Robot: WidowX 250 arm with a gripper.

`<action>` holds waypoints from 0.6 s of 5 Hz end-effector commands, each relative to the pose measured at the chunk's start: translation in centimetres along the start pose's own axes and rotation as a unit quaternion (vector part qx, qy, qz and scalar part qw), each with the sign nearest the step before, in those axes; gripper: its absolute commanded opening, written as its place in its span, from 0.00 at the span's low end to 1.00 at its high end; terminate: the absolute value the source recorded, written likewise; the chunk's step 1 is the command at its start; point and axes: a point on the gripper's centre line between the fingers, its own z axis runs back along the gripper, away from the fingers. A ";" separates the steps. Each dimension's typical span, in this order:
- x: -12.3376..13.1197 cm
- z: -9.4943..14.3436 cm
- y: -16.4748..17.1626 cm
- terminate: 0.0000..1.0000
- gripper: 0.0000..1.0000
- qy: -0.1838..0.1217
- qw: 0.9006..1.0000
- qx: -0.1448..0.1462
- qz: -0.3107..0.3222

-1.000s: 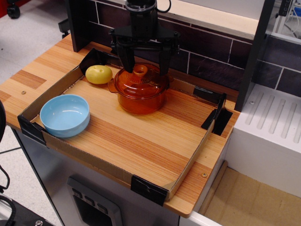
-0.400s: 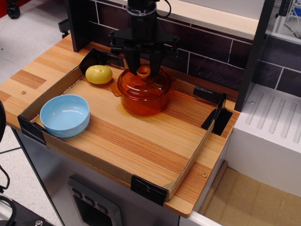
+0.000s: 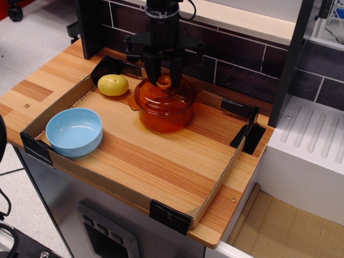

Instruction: Take lid off pot

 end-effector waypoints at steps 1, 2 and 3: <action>1.4 6.1 1.4 0.00 0.00 -0.055 0.998 -0.009 0.027; 0.1 8.0 1.4 0.00 0.00 -0.054 0.998 -0.026 0.013; -2.6 8.6 0.8 0.00 0.00 -0.032 0.999 -0.038 -0.020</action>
